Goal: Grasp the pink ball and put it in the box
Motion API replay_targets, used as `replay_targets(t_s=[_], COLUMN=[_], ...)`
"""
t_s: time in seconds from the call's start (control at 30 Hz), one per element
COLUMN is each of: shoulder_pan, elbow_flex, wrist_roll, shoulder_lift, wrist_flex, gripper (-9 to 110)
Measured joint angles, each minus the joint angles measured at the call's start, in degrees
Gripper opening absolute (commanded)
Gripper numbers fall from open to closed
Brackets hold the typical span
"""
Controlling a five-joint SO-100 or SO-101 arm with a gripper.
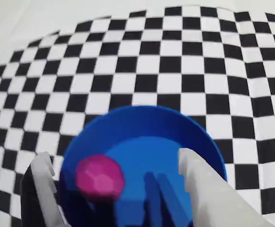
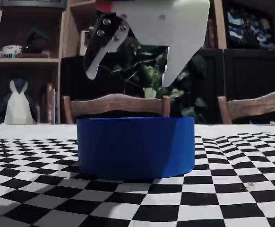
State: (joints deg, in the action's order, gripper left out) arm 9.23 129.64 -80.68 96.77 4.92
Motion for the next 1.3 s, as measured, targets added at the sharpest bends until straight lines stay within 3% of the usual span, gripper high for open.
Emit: replay_targets(t_s=[0.17, 0.37, 0.53, 0.87, 1.3], shoulder_pan=[1.8, -1.8, -5.9, -9.5, -10.5], elbow_flex=[0.0, 0.0, 2.0, 19.9, 43.5], wrist_roll=[19.6, 48.0, 64.4, 76.9, 78.2], shoulder_lift=[8.0, 19.2, 28.8, 51.3, 75.8], wrist_flex=[0.5, -4.3, -13.7, -24.2, -33.2], gripper=[0, 0, 0, 0, 0])
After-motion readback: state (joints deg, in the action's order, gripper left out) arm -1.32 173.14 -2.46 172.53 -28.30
